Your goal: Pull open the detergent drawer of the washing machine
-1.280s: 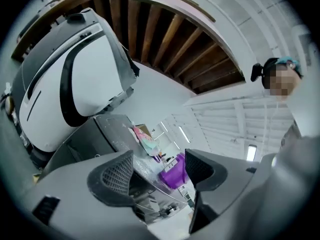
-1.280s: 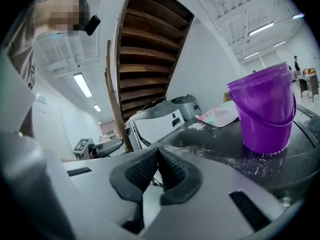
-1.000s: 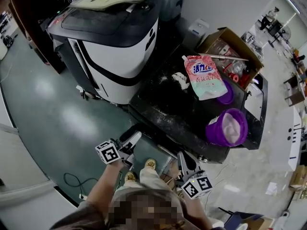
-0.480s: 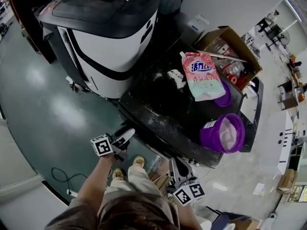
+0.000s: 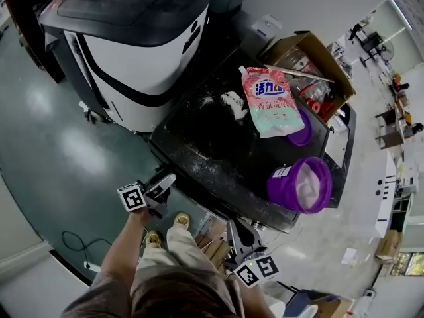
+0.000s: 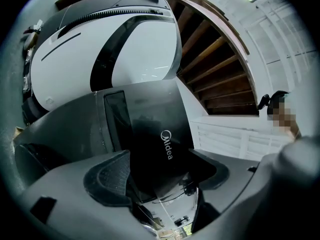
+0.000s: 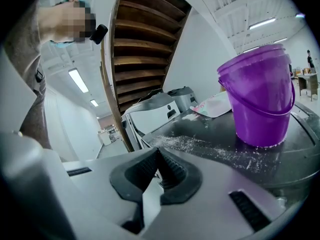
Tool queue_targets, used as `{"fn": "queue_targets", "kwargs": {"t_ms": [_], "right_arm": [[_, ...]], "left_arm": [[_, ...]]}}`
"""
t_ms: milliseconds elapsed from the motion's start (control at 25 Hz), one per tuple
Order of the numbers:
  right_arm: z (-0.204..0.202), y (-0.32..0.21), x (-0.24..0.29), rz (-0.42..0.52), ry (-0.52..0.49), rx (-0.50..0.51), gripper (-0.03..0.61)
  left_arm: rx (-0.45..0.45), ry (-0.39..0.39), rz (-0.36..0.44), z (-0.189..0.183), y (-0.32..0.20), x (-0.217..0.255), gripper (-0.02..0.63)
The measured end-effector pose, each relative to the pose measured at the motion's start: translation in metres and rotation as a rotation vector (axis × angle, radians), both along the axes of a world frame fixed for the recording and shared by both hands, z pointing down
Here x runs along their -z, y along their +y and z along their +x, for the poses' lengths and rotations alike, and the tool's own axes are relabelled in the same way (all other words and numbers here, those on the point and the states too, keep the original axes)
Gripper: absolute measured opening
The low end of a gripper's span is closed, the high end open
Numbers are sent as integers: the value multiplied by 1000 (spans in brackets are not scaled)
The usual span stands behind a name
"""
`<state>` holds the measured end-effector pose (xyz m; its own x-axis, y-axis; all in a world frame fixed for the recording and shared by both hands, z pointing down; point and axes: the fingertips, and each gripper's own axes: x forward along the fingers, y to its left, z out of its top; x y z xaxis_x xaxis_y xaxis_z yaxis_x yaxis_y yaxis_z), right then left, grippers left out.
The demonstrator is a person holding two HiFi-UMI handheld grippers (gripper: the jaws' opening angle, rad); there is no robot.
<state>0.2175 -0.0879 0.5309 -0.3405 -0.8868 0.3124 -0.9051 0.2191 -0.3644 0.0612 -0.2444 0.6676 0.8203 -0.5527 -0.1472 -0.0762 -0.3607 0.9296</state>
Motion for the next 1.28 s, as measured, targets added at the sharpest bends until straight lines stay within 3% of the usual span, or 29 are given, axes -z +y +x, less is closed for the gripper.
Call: {"fn": "queue_targets", "kwargs": {"t_ms": [640,1280], "right_arm": [[18,11,-2,-11,26,-5,3],[6,35,1,-4,46,-34,3]], "left_arm": [[17,202,14,12,-10,9,362],[18,250,-10,6,-10,1,329]]}}
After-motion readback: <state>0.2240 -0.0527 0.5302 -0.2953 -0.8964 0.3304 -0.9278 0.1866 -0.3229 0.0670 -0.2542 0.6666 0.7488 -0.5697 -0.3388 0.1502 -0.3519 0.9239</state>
